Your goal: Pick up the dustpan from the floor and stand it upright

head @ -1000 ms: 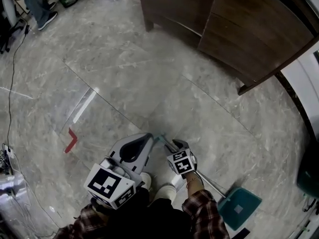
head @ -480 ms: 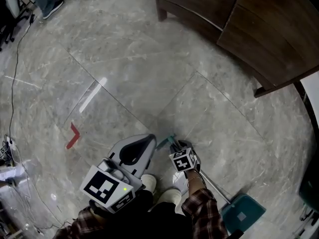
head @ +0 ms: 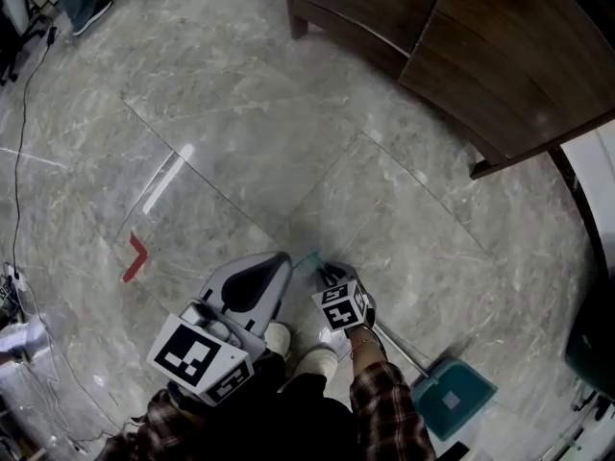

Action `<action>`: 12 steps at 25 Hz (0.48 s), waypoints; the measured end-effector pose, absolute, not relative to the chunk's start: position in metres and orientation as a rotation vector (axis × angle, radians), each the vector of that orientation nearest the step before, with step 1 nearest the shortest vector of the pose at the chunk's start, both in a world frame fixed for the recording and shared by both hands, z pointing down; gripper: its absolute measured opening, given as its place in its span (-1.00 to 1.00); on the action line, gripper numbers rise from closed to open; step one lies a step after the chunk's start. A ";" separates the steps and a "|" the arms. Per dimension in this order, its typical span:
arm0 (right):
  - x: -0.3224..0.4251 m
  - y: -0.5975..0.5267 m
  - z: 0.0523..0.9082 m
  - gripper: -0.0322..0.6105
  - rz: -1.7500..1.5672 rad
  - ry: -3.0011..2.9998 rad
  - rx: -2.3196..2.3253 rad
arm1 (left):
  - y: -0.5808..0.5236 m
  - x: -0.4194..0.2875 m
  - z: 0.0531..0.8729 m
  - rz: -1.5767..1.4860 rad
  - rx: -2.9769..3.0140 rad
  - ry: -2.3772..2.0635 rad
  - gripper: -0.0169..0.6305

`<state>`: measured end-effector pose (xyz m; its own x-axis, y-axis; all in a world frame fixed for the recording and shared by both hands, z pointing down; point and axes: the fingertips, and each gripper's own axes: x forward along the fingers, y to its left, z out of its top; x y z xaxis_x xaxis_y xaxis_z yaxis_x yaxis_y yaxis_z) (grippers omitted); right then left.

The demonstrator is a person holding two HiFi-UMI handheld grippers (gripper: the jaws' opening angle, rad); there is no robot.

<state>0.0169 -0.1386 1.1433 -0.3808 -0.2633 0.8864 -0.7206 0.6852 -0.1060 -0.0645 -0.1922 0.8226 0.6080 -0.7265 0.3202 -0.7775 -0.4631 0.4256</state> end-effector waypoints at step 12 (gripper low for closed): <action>0.080 -0.176 0.865 -0.62 0.553 -2.073 1.124 | -0.193 -0.003 0.615 0.052 2.362 -1.028 -0.92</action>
